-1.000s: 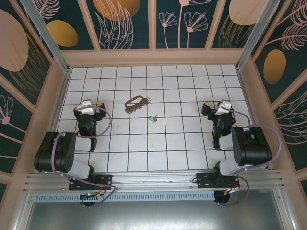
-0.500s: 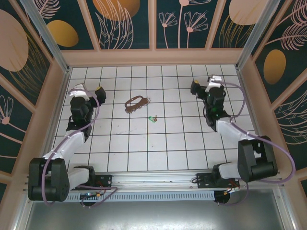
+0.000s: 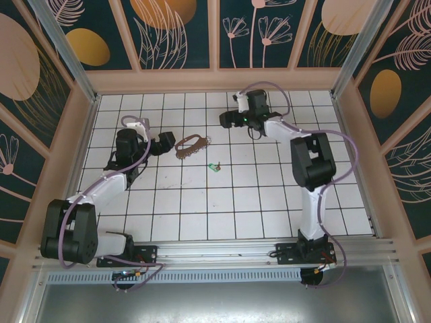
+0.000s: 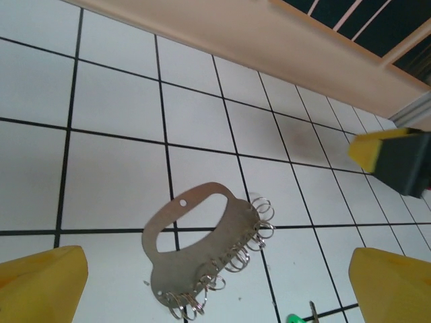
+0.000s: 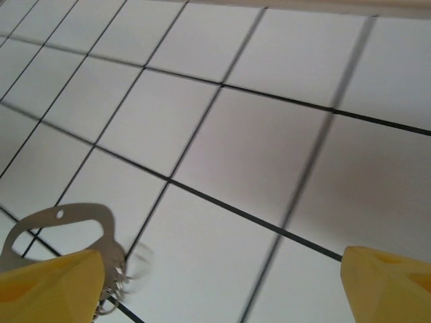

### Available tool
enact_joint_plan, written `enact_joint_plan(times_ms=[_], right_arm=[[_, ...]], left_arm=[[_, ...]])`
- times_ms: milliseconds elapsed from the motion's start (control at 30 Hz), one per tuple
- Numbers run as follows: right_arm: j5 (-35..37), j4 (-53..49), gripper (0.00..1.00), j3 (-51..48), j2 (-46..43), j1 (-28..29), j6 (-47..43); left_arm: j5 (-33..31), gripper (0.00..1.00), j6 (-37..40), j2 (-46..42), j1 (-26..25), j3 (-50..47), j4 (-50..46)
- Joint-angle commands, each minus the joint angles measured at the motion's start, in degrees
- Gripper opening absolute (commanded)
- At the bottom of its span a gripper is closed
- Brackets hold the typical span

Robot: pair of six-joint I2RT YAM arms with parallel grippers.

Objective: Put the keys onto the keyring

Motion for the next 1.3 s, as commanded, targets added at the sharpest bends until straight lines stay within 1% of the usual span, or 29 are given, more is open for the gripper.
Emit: enact_joint_plan(times_ms=[0, 100, 200, 433, 500, 600, 700, 967, 1067, 1133, 1267], right_arm=[[-9.3, -9.5, 0.86, 7.7, 5.1, 1.0, -3.0], [-10.8, -13.4, 0.77, 13.8, 10.2, 1.8, -3.9], [-11.7, -15.1, 0.67, 17.0, 13.2, 2.3, -4.3], [-12.7, -12.9, 0.56, 17.0, 15.2, 2.9, -2.8], [-14.0, -12.6, 0.53, 16.7, 15.4, 3.1, -2.5], [-16.1, -12.1, 0.47, 16.3, 15.3, 3.3, -2.2], [-18.0, -12.0, 0.46, 16.3, 15.6, 3.4, -2.0], [-18.9, -13.3, 0.41, 16.8, 16.9, 3.9, -2.5], [-19.1, -13.6, 0.34, 16.9, 17.4, 3.9, -2.6], [-19.4, -13.6, 0.31, 16.8, 17.5, 3.9, -2.6], [-20.8, -13.5, 0.3, 16.7, 17.6, 4.1, -2.7]], left_arm=[[2.5, 0.99, -0.8, -1.0, -0.5, 0.3, -0.8], [2.8, 0.99, -0.6, -1.2, -0.9, -0.2, -1.0], [2.3, 0.99, -0.5, -0.7, -1.2, -0.2, -1.6], [3.4, 0.99, -0.6, -0.3, -1.8, -0.5, -0.9], [3.3, 0.99, -0.6, 0.1, -1.8, -0.3, -1.3], [3.4, 0.99, -0.3, 0.5, -2.0, -0.2, -1.5], [3.4, 0.99, -0.2, 0.7, -2.2, -0.1, -1.8], [2.6, 0.99, 0.0, -0.1, -2.3, -0.1, -2.5], [2.6, 0.99, 0.0, -0.3, -2.3, -0.1, -2.6], [2.4, 0.99, 0.1, -0.3, -2.4, -0.1, -2.6], [2.5, 0.99, 0.2, 0.0, -2.4, 0.1, -2.8]])
